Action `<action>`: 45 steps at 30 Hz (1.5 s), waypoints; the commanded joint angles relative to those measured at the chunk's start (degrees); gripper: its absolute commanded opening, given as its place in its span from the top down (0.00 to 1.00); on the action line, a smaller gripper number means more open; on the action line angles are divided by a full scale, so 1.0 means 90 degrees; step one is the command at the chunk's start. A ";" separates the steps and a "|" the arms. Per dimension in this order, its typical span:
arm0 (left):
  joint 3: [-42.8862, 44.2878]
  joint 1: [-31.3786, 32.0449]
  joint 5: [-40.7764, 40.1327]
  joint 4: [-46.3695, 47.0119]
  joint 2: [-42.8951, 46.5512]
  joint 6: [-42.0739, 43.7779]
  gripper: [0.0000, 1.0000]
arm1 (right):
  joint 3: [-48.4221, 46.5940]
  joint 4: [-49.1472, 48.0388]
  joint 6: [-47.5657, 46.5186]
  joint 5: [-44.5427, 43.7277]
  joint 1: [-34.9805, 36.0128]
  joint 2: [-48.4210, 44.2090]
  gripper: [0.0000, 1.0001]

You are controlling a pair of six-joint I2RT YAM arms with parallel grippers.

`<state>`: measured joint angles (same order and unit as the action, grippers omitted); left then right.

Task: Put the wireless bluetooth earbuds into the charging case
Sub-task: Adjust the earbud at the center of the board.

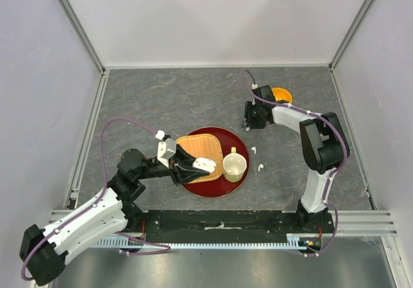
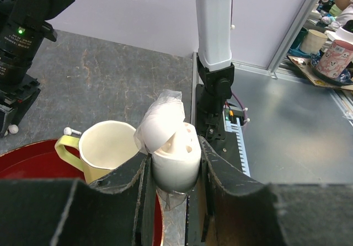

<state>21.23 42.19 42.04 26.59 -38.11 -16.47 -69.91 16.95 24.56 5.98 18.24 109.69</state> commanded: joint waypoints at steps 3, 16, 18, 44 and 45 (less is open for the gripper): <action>0.0023 0.0019 -0.0101 0.0132 0.0045 0.0160 0.98 | -0.0279 0.0411 -0.0297 -0.1113 0.0249 0.0117 0.54; 0.0014 0.0019 -0.0140 0.0102 0.0172 -0.0006 0.98 | 0.0091 0.0431 -0.0307 -0.1181 0.0327 -0.0185 0.82; 0.0004 0.0019 -0.0140 0.0093 0.0211 -0.0045 0.98 | 0.0179 0.0441 -0.0297 -0.1269 0.0317 -0.0439 0.83; -0.0094 0.0019 -0.0159 -0.0005 0.0347 -0.0006 0.98 | 0.2621 0.1594 0.0602 -0.3809 -0.0396 -0.2950 0.78; -0.0113 0.0019 -0.0208 -0.0024 0.0405 0.0004 0.98 | 0.2641 0.1564 0.0611 -0.3770 -0.0367 -0.2833 0.78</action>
<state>20.97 42.19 40.56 25.63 -36.03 -16.53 -45.65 30.92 28.69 -25.71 14.41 80.68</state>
